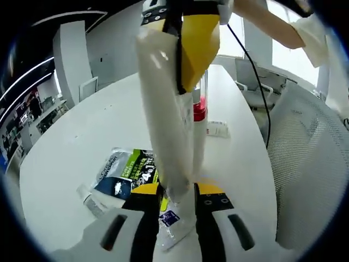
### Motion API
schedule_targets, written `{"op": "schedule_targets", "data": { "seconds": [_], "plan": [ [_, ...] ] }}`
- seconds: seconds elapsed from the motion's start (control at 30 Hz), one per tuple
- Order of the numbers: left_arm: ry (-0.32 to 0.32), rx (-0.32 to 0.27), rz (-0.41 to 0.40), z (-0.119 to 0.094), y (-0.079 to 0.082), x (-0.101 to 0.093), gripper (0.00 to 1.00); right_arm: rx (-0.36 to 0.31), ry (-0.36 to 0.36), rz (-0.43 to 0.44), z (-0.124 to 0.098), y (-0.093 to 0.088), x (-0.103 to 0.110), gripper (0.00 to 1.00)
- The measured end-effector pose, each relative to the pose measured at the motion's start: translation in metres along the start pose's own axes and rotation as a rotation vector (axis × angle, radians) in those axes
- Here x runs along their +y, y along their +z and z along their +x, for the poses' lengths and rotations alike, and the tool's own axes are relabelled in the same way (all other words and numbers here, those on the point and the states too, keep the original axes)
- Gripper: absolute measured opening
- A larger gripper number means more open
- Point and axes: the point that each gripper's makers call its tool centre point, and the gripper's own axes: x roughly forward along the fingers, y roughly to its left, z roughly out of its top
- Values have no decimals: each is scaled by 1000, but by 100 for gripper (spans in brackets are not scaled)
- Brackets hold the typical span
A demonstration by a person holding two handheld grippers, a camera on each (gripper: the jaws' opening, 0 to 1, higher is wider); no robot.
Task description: Arrange the skincare products in the storage area until every visible bottle or jar stands upright without overlapping.
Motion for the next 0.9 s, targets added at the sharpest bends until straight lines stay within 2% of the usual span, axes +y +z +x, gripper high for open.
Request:
{"op": "schedule_targets", "data": {
  "seconds": [0.07,0.37,0.6,0.73,0.8,0.9],
  "plan": [
    [5,-1,-5,1,2,3,17,5,-1,0,0,0,0,4],
    [-27,-1,-26,1,3,-8,17,14,7,18,-1,-3,1,4],
    [-19,-2,-43,2,4,-8,17,13,-5,5,-1,-4,-3,6],
    [-21,2,-43,2,2,-8,17,27,9,-23,-2,-7,2,18],
    [-23,8,-40,2,1,-7,17,76,-10,-52,-3,-17,1,18],
    [-27,24,-35,2,-4,-7,20,64,-24,-42,-5,-20,-2,22]
  ]
}}
